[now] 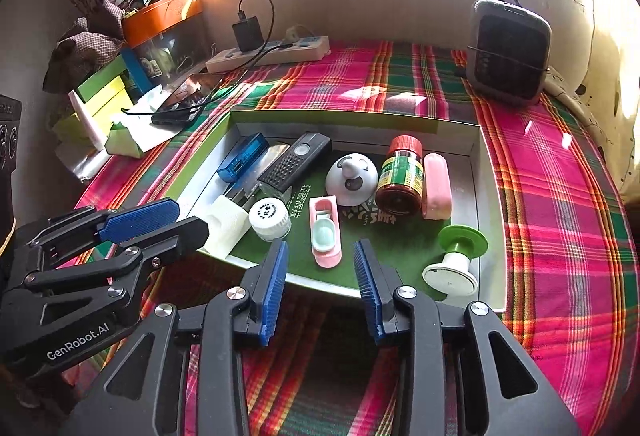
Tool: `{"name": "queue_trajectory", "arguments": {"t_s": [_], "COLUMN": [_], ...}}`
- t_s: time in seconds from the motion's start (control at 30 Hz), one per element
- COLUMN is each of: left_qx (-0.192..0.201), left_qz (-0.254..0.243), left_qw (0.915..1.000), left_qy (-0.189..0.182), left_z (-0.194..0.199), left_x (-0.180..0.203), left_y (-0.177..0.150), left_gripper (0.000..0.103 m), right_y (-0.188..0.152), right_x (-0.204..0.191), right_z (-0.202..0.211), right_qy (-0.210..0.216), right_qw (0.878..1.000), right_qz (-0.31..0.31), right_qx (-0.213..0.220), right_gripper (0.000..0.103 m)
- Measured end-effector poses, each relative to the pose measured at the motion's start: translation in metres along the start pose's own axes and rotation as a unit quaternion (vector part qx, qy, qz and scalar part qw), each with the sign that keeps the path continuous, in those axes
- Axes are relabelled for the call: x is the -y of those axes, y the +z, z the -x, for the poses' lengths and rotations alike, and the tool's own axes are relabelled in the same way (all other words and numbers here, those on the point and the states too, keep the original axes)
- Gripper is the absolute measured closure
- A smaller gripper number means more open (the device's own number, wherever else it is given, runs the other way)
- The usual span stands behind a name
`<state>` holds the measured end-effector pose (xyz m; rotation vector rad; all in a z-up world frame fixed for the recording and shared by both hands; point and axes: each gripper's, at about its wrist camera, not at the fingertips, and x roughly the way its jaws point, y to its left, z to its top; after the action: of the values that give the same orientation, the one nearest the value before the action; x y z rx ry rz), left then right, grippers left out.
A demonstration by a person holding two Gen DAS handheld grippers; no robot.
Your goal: Organize rigid objects
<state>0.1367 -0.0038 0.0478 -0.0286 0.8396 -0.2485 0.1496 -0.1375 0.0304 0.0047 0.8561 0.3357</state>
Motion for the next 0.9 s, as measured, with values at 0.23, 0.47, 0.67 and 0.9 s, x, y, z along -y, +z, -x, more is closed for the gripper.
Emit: {"name": "queue_trajectory", "arguments": {"t_s": [0.23, 0.47, 0.67, 0.9], "left_qx": [0.007, -0.002, -0.023, -0.035], "left_qz": [0.002, 0.005, 0.003, 0.003], "left_qw": [0.9999, 0.9999, 0.9995, 0.9989], "left_qy": [0.008, 0.012, 0.02, 0.03], "left_z": [0.017, 0.019, 0.01, 0.003], "left_x": [0.007, 0.014, 0.018, 0.022], "left_y": [-0.015, -0.035, -0.052, -0.062], "left_gripper": [0.069, 0.069, 0.069, 0.069], "right_y": [-0.016, -0.036, -0.052, -0.064], "right_x": [-0.001, -0.003, 0.001, 0.008], "right_z": [0.025, 0.036, 0.03, 0.027], "right_qy": [-0.022, -0.044, -0.05, -0.067], "right_qw": [0.999, 0.999, 0.998, 0.997], "right_qz": [-0.01, -0.015, -0.028, -0.042], "right_qx": [0.024, 0.023, 0.004, -0.012], "right_gripper": [0.065, 0.065, 0.065, 0.065]}}
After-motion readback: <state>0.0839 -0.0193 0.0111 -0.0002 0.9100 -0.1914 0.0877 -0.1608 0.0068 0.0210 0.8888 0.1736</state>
